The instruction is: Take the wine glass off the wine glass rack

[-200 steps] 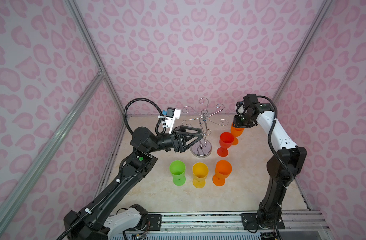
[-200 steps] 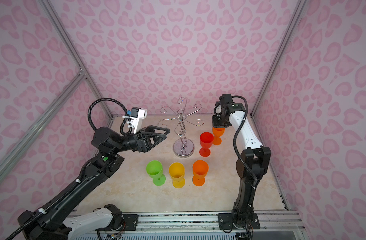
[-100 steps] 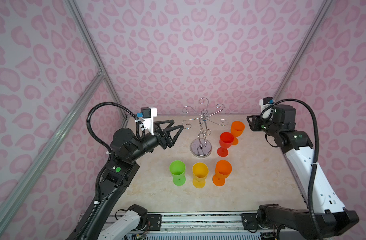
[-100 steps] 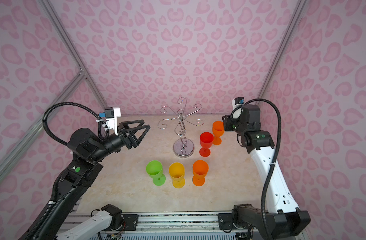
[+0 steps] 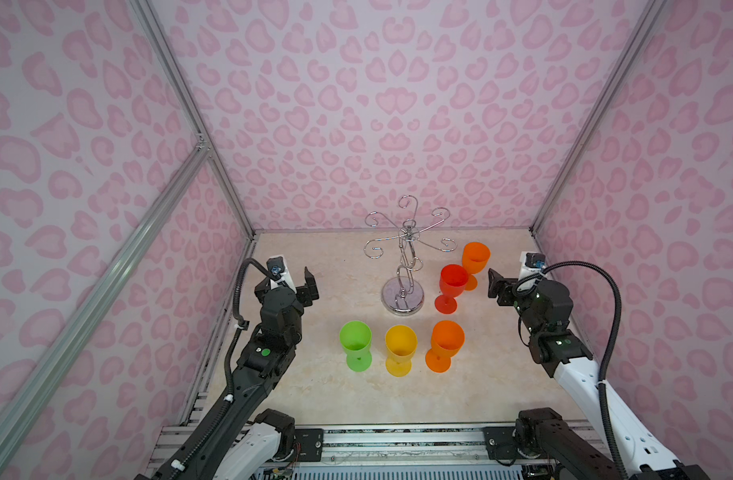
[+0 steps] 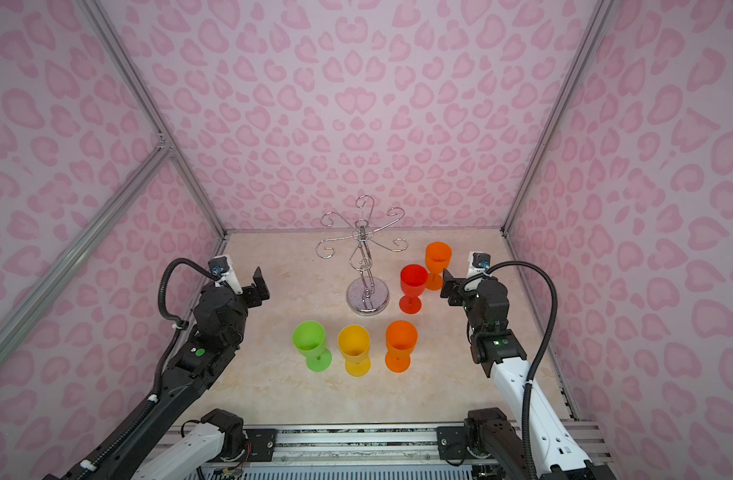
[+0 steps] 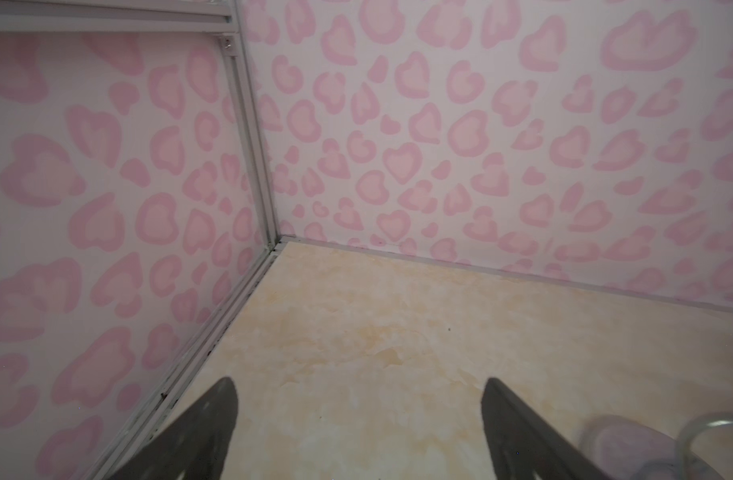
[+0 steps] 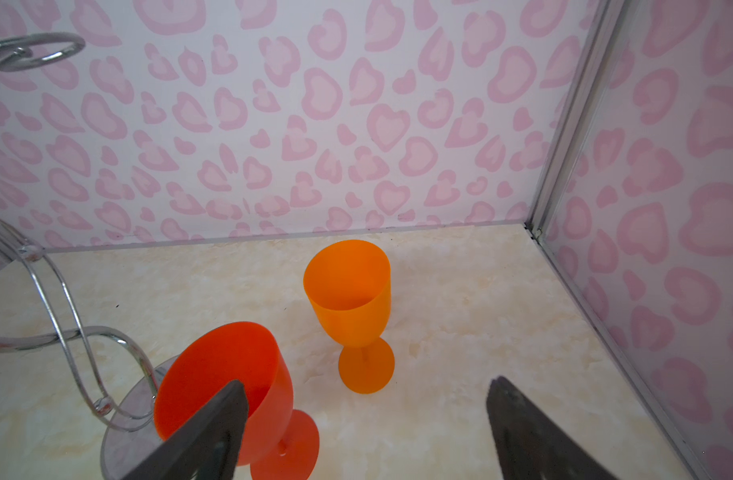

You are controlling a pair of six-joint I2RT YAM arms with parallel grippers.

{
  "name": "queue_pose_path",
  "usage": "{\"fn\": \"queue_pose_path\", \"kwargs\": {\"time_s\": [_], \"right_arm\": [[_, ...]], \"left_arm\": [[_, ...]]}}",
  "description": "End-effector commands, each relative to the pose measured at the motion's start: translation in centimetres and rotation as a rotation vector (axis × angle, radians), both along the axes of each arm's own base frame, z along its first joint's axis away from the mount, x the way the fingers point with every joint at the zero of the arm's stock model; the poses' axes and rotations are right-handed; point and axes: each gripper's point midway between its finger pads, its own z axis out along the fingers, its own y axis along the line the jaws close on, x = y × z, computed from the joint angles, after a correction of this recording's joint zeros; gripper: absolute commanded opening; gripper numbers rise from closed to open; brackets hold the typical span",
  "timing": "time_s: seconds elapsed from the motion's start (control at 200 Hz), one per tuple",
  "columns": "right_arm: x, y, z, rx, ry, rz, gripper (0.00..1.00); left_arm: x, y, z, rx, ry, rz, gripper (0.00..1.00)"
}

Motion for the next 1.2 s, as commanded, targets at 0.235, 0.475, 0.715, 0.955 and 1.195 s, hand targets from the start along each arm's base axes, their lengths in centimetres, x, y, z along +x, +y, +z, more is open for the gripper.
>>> {"fn": "queue_pose_path", "kwargs": {"time_s": [0.235, 0.475, 0.715, 0.955, 1.195], "right_arm": [[-0.1, -2.8, -2.7, -0.076, -0.083, -0.202, 0.97], [0.2, -3.4, -4.3, -0.101, -0.054, -0.235, 0.97], [0.7, -4.3, -6.1, -0.119, -0.036, -0.286, 0.97], [1.4, -5.1, -9.0, -0.156, -0.001, -0.334, 0.97], [2.5, -5.0, -11.9, -0.257, 0.013, -0.334, 0.96]], "left_arm": [[1.0, 4.0, -4.8, -0.041, -0.087, 0.117, 0.98], [1.7, 4.6, -7.9, -0.014, -0.008, 0.086, 0.97], [3.5, 6.1, -11.1, -0.024, 0.035, 0.074, 0.97], [5.6, 6.1, -14.5, -0.042, 0.114, 0.043, 0.97], [5.6, 5.9, -14.6, -0.041, 0.121, 0.036, 0.97]]}}
